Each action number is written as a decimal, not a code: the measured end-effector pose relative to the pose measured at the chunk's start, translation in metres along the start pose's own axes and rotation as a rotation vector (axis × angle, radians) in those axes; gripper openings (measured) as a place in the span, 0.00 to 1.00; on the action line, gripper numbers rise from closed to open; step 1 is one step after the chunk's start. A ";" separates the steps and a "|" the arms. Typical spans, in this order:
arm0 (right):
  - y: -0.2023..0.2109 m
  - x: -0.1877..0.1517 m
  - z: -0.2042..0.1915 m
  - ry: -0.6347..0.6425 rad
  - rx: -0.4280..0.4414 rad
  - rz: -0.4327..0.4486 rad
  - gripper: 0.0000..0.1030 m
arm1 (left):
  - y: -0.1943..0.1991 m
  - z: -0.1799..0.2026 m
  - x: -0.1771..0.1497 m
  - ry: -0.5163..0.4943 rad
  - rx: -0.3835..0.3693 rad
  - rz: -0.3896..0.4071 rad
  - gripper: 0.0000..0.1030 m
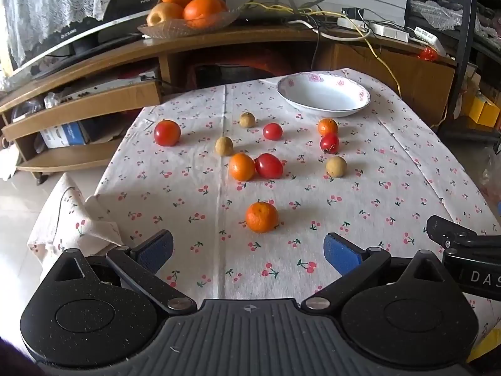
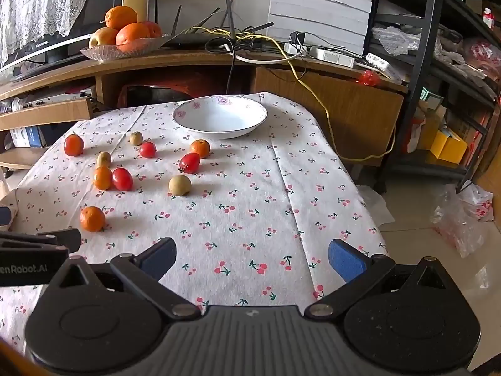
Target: Organize fruits
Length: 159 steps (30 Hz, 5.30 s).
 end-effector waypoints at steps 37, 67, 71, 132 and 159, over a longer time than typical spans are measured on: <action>-0.008 -0.007 -0.003 -0.001 0.001 -0.048 1.00 | -0.010 0.009 -0.012 -0.023 -0.030 -0.068 1.00; -0.011 -0.012 -0.005 -0.009 0.005 -0.070 1.00 | -0.013 0.009 -0.015 -0.030 -0.030 -0.081 0.99; -0.012 -0.013 -0.005 -0.010 0.008 -0.076 1.00 | -0.013 0.009 -0.017 -0.032 -0.031 -0.082 0.99; -0.087 0.057 0.004 -0.076 0.160 -0.186 0.97 | -0.080 0.018 0.027 -0.056 -0.047 -0.198 0.81; -0.089 0.089 0.006 -0.131 0.256 -0.148 0.76 | -0.079 0.027 0.035 -0.161 -0.076 -0.200 0.38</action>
Point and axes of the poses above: each gripper's, at about its wrist camera, not at the fingertips, and y roughly against the way its jaws point, z to its right, x to its top, the point moved 8 cm from there along -y, roughly the way its jaws point, and after that the axes turned 10 degrees about x, right-handed, at the moved point
